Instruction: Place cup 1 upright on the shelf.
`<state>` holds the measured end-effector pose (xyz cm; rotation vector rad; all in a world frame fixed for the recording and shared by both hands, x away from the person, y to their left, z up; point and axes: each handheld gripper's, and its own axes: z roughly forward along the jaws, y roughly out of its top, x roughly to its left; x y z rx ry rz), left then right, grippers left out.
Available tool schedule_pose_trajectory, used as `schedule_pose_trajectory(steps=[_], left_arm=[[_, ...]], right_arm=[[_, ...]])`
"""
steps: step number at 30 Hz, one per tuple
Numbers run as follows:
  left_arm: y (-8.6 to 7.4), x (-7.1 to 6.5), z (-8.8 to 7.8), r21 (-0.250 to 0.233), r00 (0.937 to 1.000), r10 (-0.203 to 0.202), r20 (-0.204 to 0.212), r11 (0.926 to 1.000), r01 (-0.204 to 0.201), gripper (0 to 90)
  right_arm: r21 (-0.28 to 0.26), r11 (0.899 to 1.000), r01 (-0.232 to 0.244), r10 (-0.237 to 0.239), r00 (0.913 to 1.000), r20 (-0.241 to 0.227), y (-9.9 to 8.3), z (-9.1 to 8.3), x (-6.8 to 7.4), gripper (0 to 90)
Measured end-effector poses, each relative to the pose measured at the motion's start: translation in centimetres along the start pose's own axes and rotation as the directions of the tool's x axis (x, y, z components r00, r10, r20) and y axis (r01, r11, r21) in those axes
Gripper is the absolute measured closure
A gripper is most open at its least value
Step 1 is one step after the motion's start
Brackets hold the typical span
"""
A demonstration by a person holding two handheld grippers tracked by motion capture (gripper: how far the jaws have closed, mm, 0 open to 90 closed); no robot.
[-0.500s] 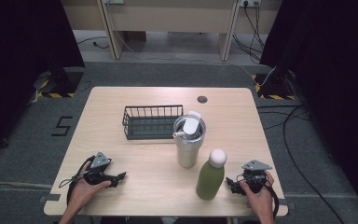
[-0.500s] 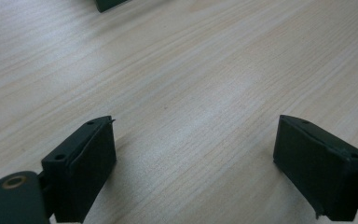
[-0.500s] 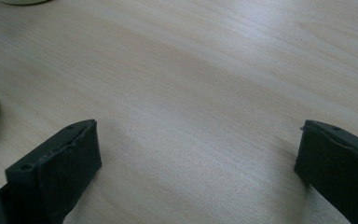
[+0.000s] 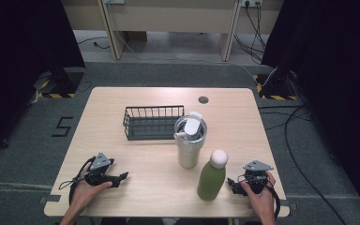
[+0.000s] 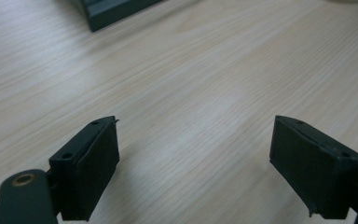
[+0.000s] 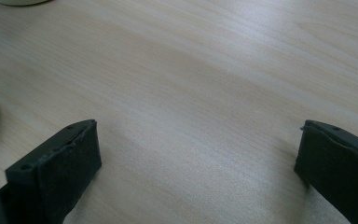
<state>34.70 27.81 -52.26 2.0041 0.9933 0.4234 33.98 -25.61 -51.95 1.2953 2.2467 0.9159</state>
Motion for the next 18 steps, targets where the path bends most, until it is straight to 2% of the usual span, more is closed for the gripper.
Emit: schedule_pose_trajectory(steps=[4, 9, 14, 18], left_arm=[[0.7, -0.8, 0.2, -0.060, 0.9994, 0.005, 0.034, 0.9982, -0.003, 15.0], [1.9, -1.7, 0.9, -0.146, 0.9972, 0.008, 0.074, 0.9893, 0.003, 15.0], [3.1, -2.6, 2.0, -0.202, 0.9920, 0.004, 0.126, 0.9791, 0.022, 14.9], [4.3, -3.6, 3.3, -0.232, 0.9853, 0.031, 0.168, 0.9727, 0.008, 14.8]], right_arm=[[0.001, 1.000, -0.004, 0.004, 1.0000, 0.001, 0.0, 0.0, 0.0, 0.2], [0.002, 1.000, -0.006, 0.006, 1.0000, 0.002, 0.0, 0.0, 0.0, 0.2], [0.002, 1.000, -0.006, 0.006, 1.0000, 0.002, 0.0, 0.0, 0.0, 0.2], [0.002, 1.000, -0.007, 0.007, 1.0000, 0.002, 0.0, 0.0, 0.0, 0.2]])
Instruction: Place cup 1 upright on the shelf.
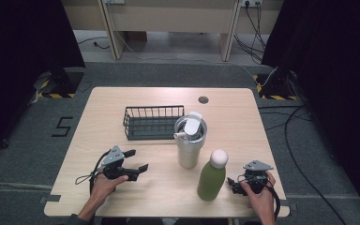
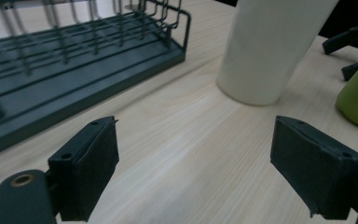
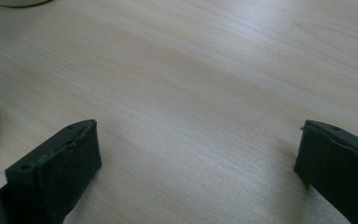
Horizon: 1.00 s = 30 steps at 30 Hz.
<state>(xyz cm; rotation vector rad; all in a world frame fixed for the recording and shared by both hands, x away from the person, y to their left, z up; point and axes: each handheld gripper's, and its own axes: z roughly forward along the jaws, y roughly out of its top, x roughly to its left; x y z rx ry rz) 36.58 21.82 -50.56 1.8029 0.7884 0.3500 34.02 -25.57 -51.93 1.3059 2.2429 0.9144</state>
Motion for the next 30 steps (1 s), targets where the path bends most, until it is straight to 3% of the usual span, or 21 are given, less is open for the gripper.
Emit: schedule_pose_trajectory(steps=[7, 15, 19, 26, 28, 30], left_arm=[[1.3, -1.0, 3.2, -0.018, 0.9976, 0.054, 0.042, 0.9984, -0.053, 14.8], [2.4, -1.9, 5.8, -0.039, 0.9917, 0.091, 0.091, 0.9954, -0.088, 14.8], [2.7, -2.7, 7.2, -0.038, 0.9861, 0.124, 0.111, 0.9920, -0.120, 14.8], [3.3, -3.8, 9.0, -0.055, 0.9795, 0.148, 0.137, 0.9884, -0.142, 14.8], [3.4, -4.2, 9.4, -0.057, 0.9739, 0.174, 0.146, 0.9842, -0.167, 14.8], [3.4, -4.3, 9.8, -0.064, 0.9722, 0.179, 0.151, 0.9832, -0.171, 14.7]], right_arm=[[0.001, 1.000, -0.002, 0.002, 1.0000, 0.001, 0.0, 0.0, 0.0, 0.2], [0.001, 1.000, -0.003, 0.003, 1.0000, 0.001, 0.0, 0.0, 0.0, 0.2], [0.001, 1.000, -0.002, 0.002, 1.0000, 0.001, 0.0, 0.0, 0.0, 0.2], [0.000, 1.000, -0.001, 0.001, 1.0000, 0.001, 0.1, 0.0, 0.0, 0.2], [0.000, 1.000, 0.002, -0.002, 1.0000, 0.000, 0.1, 0.1, 0.0, 0.2], [0.001, 1.000, 0.002, -0.002, 1.0000, 0.000, 0.1, 0.1, 0.0, 0.2]])
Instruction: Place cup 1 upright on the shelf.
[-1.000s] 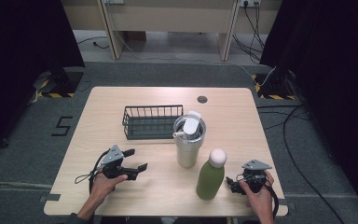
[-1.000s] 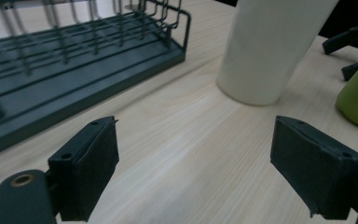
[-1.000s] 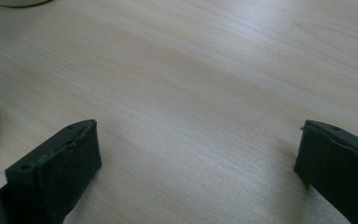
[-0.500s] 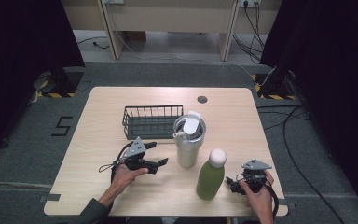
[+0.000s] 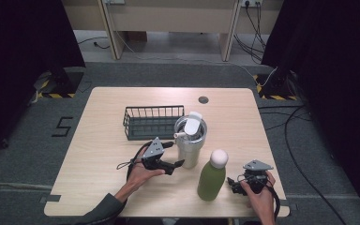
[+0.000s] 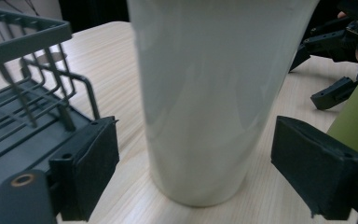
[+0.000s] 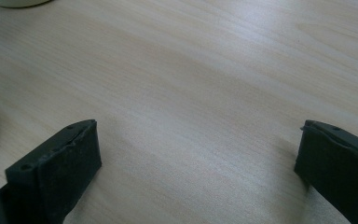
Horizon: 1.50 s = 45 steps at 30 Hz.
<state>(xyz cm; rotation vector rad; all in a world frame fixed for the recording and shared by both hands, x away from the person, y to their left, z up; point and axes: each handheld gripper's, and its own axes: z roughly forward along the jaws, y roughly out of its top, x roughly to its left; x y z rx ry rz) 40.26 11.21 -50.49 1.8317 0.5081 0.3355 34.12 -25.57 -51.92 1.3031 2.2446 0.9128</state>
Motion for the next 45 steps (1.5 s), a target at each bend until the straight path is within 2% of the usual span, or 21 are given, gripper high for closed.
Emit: schedule_pose_trajectory(steps=[3, 9, 15, 22, 34, 39, 43, 45], left_arm=[[0.0, 0.0, 0.6, -0.010, 0.9999, -0.013, 0.009, 0.9999, 0.013, 14.7], [0.2, -0.5, 1.9, -0.011, 0.9999, 0.005, 0.014, 0.9999, -0.005, 14.3], [0.3, -0.8, 3.1, -0.025, 0.9999, 0.013, -0.006, 0.9996, -0.013, 10.7], [0.2, -0.9, 3.7, -0.042, 0.9998, 0.011, -0.016, 0.9991, -0.012, 9.4], [0.1, -0.8, 4.2, -0.069, 0.9998, -0.020, -0.008, 0.9974, 0.019, 9.5], [0.2, -0.8, 4.4, -0.075, 0.9998, -0.020, -0.005, 0.9970, 0.019, 9.5], [0.3, -0.8, 5.0, -0.102, 0.9995, -0.031, 0.001, 0.9943, 0.031, 9.1], [0.4, -0.9, 5.1, -0.102, 0.9996, -0.026, -0.009, 0.9945, 0.025, 9.4]], right_arm=[[0.000, 1.000, 0.000, 0.000, 1.0000, 0.000, 0.0, 0.0, 0.0, 0.2], [0.000, 1.000, -0.001, 0.001, 1.0000, 0.000, 0.0, 0.0, 0.0, 0.2], [0.000, 1.000, -0.002, 0.002, 1.0000, -0.001, 0.0, 0.0, 0.0, 0.2], [0.000, 1.000, -0.002, 0.002, 1.0000, -0.001, 0.0, 0.0, 0.0, 0.2], [-0.001, 1.000, 0.001, -0.001, 1.0000, -0.002, 0.0, 0.0, 0.0, 0.2], [-0.001, 1.000, 0.003, -0.003, 1.0000, -0.003, 0.1, 0.1, 0.0, 0.2], [-0.001, 1.000, 0.002, -0.002, 1.0000, -0.004, 0.1, 0.1, 0.0, 0.2], [-0.001, 1.000, 0.004, -0.004, 1.0000, -0.004, 0.1, 0.1, 0.0, 0.2]])
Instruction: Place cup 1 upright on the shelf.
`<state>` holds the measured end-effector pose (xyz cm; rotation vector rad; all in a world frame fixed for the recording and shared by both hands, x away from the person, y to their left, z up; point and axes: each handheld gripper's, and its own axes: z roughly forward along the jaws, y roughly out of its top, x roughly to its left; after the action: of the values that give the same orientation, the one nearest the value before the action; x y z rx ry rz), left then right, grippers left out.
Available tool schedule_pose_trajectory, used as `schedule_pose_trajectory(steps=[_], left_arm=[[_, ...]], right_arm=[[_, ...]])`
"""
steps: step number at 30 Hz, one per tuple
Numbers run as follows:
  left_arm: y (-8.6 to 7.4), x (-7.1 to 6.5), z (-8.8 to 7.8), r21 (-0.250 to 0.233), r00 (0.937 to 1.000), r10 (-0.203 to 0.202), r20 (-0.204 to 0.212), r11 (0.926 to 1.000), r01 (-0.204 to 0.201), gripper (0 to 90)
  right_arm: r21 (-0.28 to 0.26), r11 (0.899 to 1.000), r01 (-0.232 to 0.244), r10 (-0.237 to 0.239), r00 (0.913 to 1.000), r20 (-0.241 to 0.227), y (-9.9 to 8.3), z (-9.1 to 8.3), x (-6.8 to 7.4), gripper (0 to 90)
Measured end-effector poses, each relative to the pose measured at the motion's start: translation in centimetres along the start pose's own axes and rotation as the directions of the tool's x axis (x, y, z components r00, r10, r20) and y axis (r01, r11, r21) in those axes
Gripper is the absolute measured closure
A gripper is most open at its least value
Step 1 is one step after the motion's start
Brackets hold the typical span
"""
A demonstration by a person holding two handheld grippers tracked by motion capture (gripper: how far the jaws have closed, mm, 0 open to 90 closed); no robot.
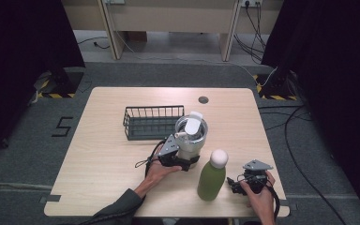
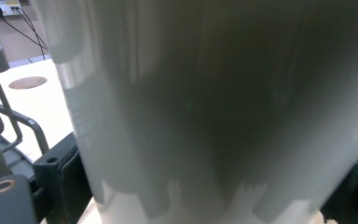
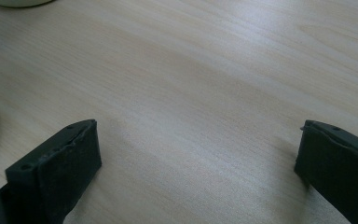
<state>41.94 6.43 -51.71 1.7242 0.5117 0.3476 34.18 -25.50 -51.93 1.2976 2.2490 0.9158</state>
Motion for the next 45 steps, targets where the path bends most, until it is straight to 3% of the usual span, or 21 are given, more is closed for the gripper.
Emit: schedule_pose_trajectory(steps=[11, 16, 18, 20, 25, 33, 38, 45], left_arm=[[-0.1, 0.1, -0.4, -0.012, 0.9997, -0.002, -0.024, 0.9999, 0.001, 10.5], [0.0, 1.1, -0.9, -0.018, 0.9976, -0.068, -0.010, 0.9975, 0.068, 10.6], [0.3, 1.4, -1.2, -0.011, 0.9981, -0.055, -0.025, 0.9984, 0.055, 10.7], [1.0, 1.6, -1.8, -0.012, 0.9992, -0.023, -0.032, 0.9997, 0.022, 10.7], [2.4, 1.6, -2.9, -0.015, 0.9997, 0.000, -0.023, 0.9999, -0.001, 10.7], [6.7, 3.0, -6.8, -0.039, 0.9997, -0.023, 0.000, 0.9990, 0.023, 10.7], [9.1, 5.1, -9.3, -0.055, 0.9980, -0.015, -0.062, 0.9984, 0.011, 10.7], [11.0, 8.8, -11.3, -0.040, 0.9838, 0.020, -0.178, 0.9988, -0.028, 10.7]], right_arm=[[-0.001, 1.000, 0.005, -0.005, 1.0000, -0.004, 0.0, 0.0, 0.0, 0.2], [0.000, 1.000, 0.006, -0.006, 1.0000, -0.005, 0.0, 0.0, 0.0, 0.2], [0.000, 1.000, 0.006, -0.006, 1.0000, -0.005, 0.0, 0.0, 0.0, 0.2], [0.000, 1.000, 0.006, -0.006, 1.0000, -0.005, 0.0, 0.0, 0.0, 0.2], [0.000, 1.000, 0.006, -0.006, 1.0000, -0.005, 0.0, 0.0, 0.0, 0.2], [0.000, 1.000, 0.007, -0.007, 1.0000, -0.005, 0.0, 0.0, 0.0, 0.2], [0.001, 1.000, 0.007, -0.007, 1.0000, -0.006, 0.0, 0.0, 0.0, 0.2], [0.001, 1.000, 0.008, -0.008, 0.9999, -0.006, 0.0, 0.0, 0.0, 0.2]])
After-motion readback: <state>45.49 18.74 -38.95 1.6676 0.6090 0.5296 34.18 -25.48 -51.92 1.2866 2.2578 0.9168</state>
